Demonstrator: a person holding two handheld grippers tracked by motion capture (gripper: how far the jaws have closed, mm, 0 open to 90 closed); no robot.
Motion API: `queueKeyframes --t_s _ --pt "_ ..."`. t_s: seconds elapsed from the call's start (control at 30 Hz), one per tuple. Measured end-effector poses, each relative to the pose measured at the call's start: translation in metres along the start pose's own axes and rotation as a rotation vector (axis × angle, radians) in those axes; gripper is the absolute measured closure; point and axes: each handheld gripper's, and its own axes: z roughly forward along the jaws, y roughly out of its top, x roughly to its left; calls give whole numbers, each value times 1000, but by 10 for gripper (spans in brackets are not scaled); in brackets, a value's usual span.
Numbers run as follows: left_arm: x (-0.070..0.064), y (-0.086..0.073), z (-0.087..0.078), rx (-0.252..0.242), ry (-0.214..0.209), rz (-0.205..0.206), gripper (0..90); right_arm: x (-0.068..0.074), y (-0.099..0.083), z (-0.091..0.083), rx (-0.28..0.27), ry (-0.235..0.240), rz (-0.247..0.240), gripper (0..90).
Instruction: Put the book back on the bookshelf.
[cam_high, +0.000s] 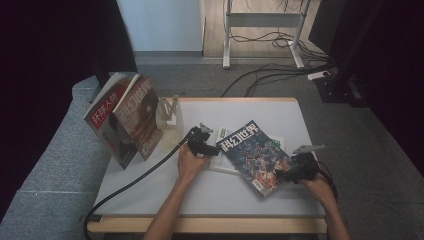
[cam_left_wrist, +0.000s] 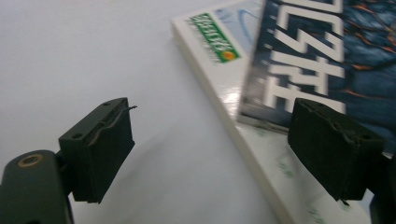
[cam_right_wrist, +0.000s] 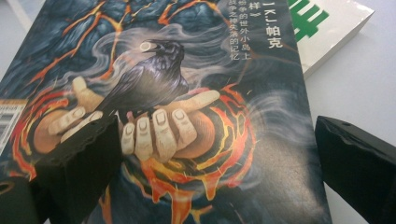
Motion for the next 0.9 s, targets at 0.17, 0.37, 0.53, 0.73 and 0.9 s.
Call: queueKeyframes --t_s 0.17,0.37,0.53,0.73,0.9 --pt "-17 -6 -5 12 -31 48 140 8 -4 -5 4 -3 -19 36" --pt "-33 -9 -10 24 -56 96 140 18 -8 -7 9 7 -32 39" --pt "-39 -7 -9 25 -43 106 139 24 -10 -8 9 -3 -34 36" --pt "-31 -3 -3 17 -46 63 132 30 -12 -10 14 0 -39 36" --pt "-30 6 1 30 1 89 133 38 -12 -10 19 -1 -52 25"
